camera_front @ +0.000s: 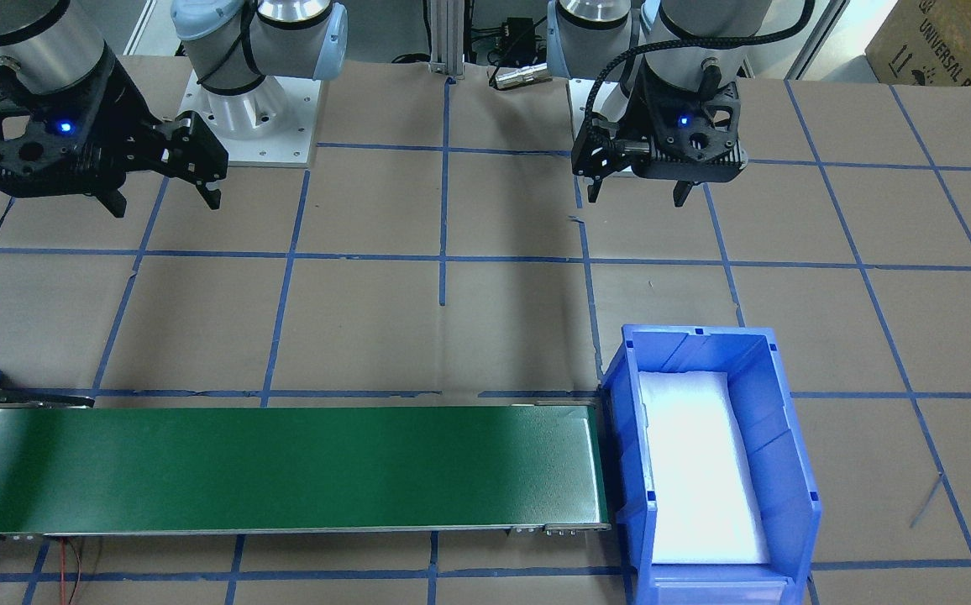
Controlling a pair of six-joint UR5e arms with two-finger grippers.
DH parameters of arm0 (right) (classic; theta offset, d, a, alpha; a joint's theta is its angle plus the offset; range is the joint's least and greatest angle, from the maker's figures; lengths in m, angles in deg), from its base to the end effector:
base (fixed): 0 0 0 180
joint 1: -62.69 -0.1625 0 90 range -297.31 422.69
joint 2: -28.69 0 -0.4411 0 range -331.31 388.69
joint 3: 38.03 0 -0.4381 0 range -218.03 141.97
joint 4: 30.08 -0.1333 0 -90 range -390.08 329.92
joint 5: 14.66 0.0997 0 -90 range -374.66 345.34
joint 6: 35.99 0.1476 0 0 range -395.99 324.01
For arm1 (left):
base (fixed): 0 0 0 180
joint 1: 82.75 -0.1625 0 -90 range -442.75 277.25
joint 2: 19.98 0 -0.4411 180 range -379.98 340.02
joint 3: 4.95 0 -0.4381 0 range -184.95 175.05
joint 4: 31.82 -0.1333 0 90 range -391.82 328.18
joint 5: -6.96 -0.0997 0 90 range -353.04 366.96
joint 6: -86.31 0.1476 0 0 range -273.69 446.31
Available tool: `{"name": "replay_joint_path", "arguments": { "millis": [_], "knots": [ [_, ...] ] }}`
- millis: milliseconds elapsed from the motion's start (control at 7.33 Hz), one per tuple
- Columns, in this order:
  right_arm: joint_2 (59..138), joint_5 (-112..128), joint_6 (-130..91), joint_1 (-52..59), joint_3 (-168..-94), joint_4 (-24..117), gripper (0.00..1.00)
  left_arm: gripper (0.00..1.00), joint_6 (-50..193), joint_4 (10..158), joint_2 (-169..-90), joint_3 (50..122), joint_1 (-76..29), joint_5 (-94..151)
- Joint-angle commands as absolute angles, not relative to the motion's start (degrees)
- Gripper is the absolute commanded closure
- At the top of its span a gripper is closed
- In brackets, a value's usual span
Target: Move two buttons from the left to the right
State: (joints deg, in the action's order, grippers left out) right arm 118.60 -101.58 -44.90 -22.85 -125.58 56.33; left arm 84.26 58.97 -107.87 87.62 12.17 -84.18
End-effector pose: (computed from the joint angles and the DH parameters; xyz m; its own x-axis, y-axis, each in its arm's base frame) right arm 0.0992 -0.5443 0.4721 -0.9955 -0.0765 -0.0564 -0.0774 0.9969 0.0129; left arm -0.1743 -0.5052 0.4501 -0.9985 0.0505 -0.0207 0.0501 0.9985 0.0211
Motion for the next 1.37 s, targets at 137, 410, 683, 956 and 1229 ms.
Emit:
{"name": "replay_joint_path", "arguments": {
  "millis": [137, 410, 683, 956, 1229],
  "knots": [
    [118.4, -106.2, -45.0, -24.9, -126.5, 59.7, 0.00, 0.00, 84.3, 58.9, -107.9, 87.6, 12.2, -84.2],
    [118.2, -105.5, -44.9, -25.3, -126.5, 59.6, 0.00, 0.00, 84.3, 58.9, -107.9, 87.6, 12.2, -84.2],
    [118.2, -105.5, -44.2, -25.3, -126.5, 59.9, 0.00, 0.00, 84.4, 58.9, -107.9, 87.6, 12.2, -84.2],
    [118.2, -105.5, -44.2, -25.3, -126.5, 59.8, 0.00, 0.00, 84.4, 58.9, -107.9, 87.6, 12.2, -84.2],
    [118.1, -105.5, -44.2, -25.3, -126.6, 59.8, 0.00, 0.00, 84.3, 58.9, -107.9, 87.6, 12.2, -84.2]
  ]
}}
